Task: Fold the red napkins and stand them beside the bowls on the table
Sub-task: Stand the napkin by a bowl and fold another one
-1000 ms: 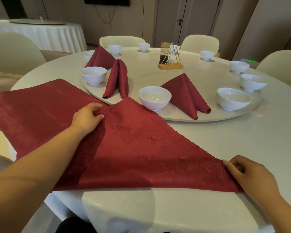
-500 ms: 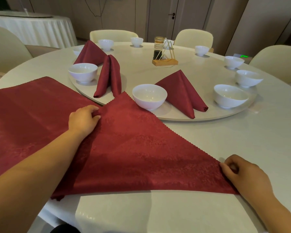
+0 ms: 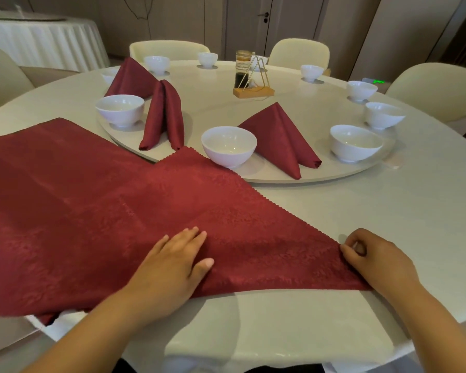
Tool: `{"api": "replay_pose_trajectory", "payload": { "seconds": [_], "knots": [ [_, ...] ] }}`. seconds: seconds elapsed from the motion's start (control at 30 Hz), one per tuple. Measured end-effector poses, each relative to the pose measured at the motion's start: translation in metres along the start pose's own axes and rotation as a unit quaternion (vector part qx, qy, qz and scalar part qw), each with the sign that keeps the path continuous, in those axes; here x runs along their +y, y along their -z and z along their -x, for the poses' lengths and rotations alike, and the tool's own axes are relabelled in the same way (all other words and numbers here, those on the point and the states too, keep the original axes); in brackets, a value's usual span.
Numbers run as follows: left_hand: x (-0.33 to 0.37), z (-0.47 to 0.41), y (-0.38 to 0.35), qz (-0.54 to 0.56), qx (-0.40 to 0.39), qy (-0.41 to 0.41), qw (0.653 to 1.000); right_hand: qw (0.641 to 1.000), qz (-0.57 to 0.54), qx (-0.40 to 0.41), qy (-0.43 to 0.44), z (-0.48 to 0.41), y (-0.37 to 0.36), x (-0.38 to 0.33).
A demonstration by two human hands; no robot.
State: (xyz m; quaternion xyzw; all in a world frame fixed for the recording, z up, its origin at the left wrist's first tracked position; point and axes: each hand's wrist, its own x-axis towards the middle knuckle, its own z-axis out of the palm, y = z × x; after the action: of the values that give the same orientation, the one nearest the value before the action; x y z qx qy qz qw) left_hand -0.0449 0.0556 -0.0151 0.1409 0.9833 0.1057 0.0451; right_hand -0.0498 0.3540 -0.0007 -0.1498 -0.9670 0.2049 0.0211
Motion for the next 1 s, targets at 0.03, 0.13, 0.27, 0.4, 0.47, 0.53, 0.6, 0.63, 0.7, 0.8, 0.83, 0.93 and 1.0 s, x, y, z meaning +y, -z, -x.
{"api": "replay_pose_trajectory", "payload": {
  "seconds": [0.03,0.13,0.27,0.4,0.47,0.53,0.6,0.63,0.7,0.8,0.83,0.93,1.0],
  "knots": [
    [-0.001,0.001,-0.006,-0.02,0.005,0.0,1.0,0.999,0.041,-0.004,-0.006,0.0,0.002,-0.001],
    [-0.003,-0.003,-0.014,-0.045,0.064,-0.016,0.997,0.982,0.151,0.109,0.016,0.003,0.005,-0.01],
    [-0.008,-0.002,-0.022,-0.085,0.096,-0.037,0.991,0.951,0.05,0.238,0.192,0.03,-0.017,-0.055],
    [-0.008,-0.004,-0.029,-0.128,0.191,-0.054,0.972,0.959,0.104,0.052,0.26,0.054,-0.057,-0.082],
    [-0.01,-0.006,-0.033,-0.135,0.207,-0.058,0.967,0.969,0.121,0.022,0.215,0.057,-0.061,-0.075],
    [-0.01,-0.008,-0.033,-0.128,0.222,-0.061,0.965,0.973,0.138,0.021,0.181,0.052,-0.056,-0.058],
    [-0.012,-0.008,-0.034,-0.132,0.228,-0.059,0.963,0.982,0.141,-0.021,0.123,0.046,-0.047,-0.035],
    [-0.011,-0.008,-0.033,-0.133,0.228,-0.059,0.963,0.985,0.139,-0.006,0.098,0.043,-0.039,-0.022],
    [-0.012,-0.008,-0.035,-0.145,0.242,-0.067,0.957,0.989,0.142,0.02,0.043,0.036,-0.028,0.005],
    [-0.013,-0.01,-0.037,-0.16,0.259,-0.074,0.95,0.989,0.064,0.131,0.014,0.026,-0.015,0.033],
    [-0.013,-0.01,-0.038,-0.161,0.261,-0.072,0.949,0.988,0.042,0.151,0.008,0.024,-0.011,0.036],
    [-0.013,-0.011,-0.038,-0.162,0.267,-0.06,0.948,0.985,0.031,0.168,0.032,0.021,-0.009,0.037],
    [-0.013,-0.012,-0.039,-0.164,0.273,-0.065,0.946,0.98,0.045,0.188,0.051,0.016,-0.01,0.039]
  ]
}}
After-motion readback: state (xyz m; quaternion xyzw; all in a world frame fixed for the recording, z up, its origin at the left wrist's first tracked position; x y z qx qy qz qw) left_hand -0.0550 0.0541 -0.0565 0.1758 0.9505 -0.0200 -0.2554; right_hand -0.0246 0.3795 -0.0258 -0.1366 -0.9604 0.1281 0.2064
